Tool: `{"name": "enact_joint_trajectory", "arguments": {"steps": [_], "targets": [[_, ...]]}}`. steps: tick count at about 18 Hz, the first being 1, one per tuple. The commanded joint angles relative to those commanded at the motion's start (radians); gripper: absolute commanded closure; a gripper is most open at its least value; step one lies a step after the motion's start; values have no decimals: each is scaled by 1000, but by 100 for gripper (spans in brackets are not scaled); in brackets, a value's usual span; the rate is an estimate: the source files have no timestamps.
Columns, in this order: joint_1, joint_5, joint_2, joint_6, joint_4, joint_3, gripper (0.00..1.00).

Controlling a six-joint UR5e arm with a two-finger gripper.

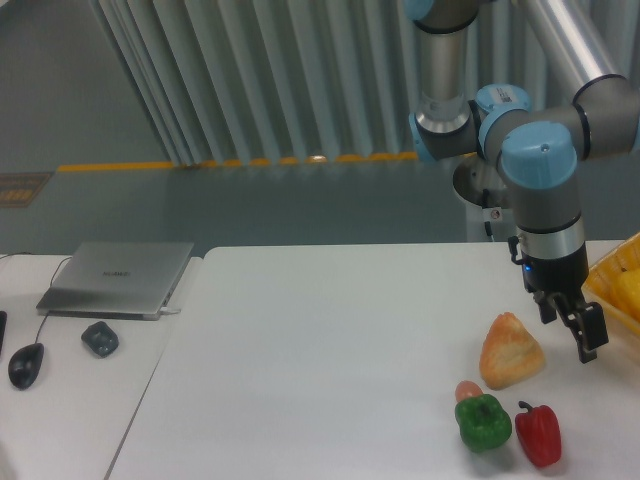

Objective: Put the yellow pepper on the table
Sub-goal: 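Move the open gripper up and over to the yellow basket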

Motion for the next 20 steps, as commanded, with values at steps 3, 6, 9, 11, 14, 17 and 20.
{"name": "enact_joint_trajectory", "arguments": {"steps": [3, 6, 9, 11, 14, 17, 20], "targets": [[3, 2, 2, -2, -3, 0, 0], [9, 9, 2, -5, -5, -2, 0], [56, 5, 8, -3, -3, -35, 0], [69, 5, 17, 0, -2, -35, 0], [110, 3, 20, 157, -8, -40, 0], [153, -5, 29, 199, -12, -49, 0], [176, -3, 31, 235, -12, -63, 0]]}}
